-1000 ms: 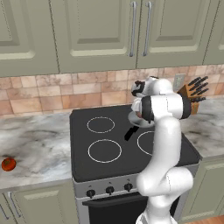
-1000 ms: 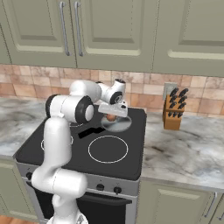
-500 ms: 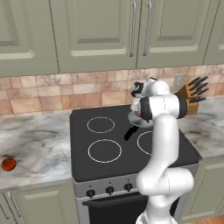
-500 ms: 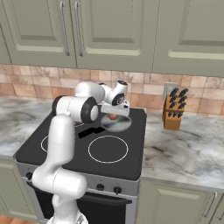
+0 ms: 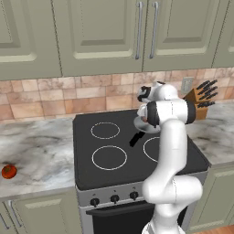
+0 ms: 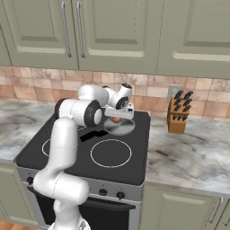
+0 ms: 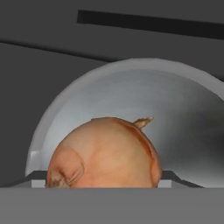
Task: Place the pan on the rear right burner on the stove. Then place the tomato and the onion in the pan and turn on the rear right burner.
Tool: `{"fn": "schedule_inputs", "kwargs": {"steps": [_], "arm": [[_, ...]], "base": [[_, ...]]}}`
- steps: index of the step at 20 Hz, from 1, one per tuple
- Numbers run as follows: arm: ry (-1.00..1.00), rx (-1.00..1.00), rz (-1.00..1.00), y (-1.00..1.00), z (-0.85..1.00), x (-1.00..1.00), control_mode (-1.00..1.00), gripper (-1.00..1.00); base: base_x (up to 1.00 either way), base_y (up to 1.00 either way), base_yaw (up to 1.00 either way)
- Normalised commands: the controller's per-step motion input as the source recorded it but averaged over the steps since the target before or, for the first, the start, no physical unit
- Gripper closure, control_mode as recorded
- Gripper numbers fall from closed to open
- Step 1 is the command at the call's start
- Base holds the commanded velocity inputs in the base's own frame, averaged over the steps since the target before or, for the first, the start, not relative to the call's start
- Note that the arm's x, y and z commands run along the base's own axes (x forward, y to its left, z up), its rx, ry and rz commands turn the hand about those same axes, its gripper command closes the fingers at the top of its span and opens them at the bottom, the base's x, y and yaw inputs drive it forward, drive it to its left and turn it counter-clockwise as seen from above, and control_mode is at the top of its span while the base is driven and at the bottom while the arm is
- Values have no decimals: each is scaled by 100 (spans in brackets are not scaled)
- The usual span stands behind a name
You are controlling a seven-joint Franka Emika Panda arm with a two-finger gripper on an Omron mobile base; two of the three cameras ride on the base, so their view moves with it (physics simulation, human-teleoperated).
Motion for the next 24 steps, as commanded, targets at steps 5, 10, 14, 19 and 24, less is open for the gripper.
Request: {"fn": "schedule_inputs", "kwargs": {"steps": [5, 10, 14, 19, 24], "arm": [[0, -2, 1, 0, -38, 18, -100, 100], [0, -5, 1, 0, -54, 20, -100, 100], [0, -7, 1, 0, -59, 15, -100, 100], [-1, -5, 0, 1, -27, 2, -100, -100], [-13, 0, 0, -4, 0, -30, -100, -100]], "base": [[0, 0, 0], [0, 0, 0], [0, 0, 0], [0, 0, 0], [0, 0, 0]]}}
